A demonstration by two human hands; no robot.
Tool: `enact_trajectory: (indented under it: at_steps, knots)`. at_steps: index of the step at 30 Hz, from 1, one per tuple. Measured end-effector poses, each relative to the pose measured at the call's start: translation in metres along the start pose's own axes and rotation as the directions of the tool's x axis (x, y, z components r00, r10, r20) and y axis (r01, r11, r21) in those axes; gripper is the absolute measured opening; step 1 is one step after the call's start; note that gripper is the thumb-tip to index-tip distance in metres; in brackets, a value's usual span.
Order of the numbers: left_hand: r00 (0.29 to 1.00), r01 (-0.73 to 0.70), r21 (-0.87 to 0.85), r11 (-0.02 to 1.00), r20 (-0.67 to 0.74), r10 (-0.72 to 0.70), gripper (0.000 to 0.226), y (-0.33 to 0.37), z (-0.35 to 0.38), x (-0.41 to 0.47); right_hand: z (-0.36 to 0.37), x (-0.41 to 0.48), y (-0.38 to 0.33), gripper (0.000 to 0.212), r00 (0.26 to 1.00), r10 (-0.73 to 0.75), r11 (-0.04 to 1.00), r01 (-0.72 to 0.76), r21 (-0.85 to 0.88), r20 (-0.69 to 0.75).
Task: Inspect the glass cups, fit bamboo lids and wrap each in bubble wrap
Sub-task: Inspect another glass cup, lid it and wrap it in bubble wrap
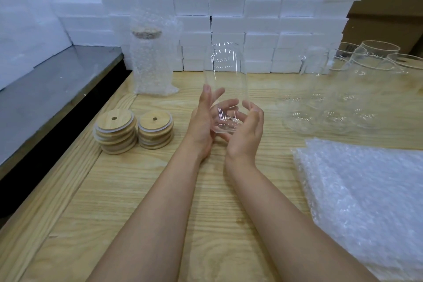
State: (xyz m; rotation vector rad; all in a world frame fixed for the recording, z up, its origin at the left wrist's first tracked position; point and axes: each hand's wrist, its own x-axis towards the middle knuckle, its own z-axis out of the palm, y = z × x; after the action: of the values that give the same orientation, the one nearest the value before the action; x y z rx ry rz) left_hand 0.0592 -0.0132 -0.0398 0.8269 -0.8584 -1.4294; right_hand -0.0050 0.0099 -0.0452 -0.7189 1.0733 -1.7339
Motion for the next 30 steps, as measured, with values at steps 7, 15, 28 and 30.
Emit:
enact_trajectory:
  at_steps: [7,15,28,30]
  knots:
    - [0.996,-0.053,-0.039,0.998,-0.080,0.050,0.065,0.002,-0.001,-0.001,-0.003,-0.002,0.000,0.032,0.973,-0.226,0.951,0.211,-0.227,-0.044]
    - [0.992,-0.070,0.049,0.996,-0.106,0.075,0.027,0.000,0.000,-0.003,0.000,-0.009,-0.002,0.064,0.948,-0.304,0.886,0.318,-0.338,0.097]
    - [0.993,-0.047,0.013,0.999,-0.110,0.048,0.052,-0.001,-0.002,0.002,-0.005,0.004,0.004,0.035,0.972,-0.232,0.950,0.235,-0.206,0.039]
    - [0.999,-0.022,0.022,1.000,-0.044,0.023,0.051,-0.002,-0.002,0.002,-0.005,0.004,0.003,0.027,0.983,-0.177,0.969,0.181,-0.166,0.040]
